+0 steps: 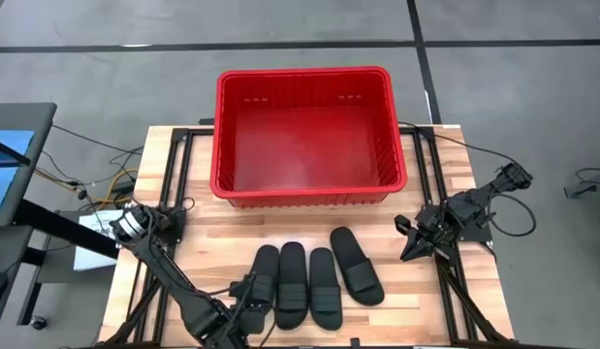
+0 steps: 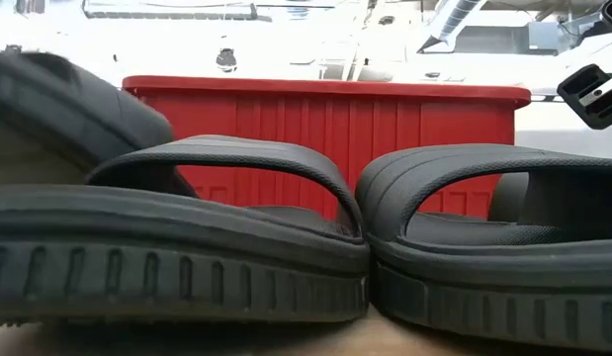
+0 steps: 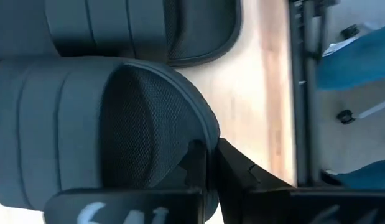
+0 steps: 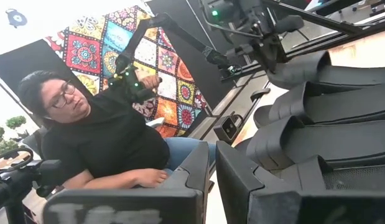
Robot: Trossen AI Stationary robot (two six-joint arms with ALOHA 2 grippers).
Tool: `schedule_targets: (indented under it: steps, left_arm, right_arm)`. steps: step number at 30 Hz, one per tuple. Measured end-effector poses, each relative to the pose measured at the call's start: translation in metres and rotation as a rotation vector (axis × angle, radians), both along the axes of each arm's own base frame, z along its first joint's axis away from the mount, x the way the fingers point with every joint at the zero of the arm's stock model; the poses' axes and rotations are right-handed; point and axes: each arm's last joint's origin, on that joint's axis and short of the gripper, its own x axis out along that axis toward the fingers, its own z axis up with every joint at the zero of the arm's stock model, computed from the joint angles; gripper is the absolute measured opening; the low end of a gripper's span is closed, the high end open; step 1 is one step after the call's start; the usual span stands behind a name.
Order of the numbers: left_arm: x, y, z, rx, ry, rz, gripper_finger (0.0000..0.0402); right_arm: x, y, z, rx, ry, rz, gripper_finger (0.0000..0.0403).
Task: Pick and place slides into bin
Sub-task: Put the black slide into the red container
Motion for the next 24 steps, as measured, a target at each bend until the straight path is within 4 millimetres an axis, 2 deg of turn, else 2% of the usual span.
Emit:
schedule_targets:
  steps: [16, 24]
  left_arm:
    - [-0.019, -0.019, 0.067, 0.011, -0.097, 0.032, 0.0000]
    - [-0.022, -0.030, 0.100, 0.023, -0.297, -0.010, 0.0000]
  right_arm:
    - [0.000, 0.000, 0.000, 0.000, 0.000, 0.000, 0.0021]
    - [0.000, 0.000, 0.000, 0.000, 0.000, 0.000, 0.0021]
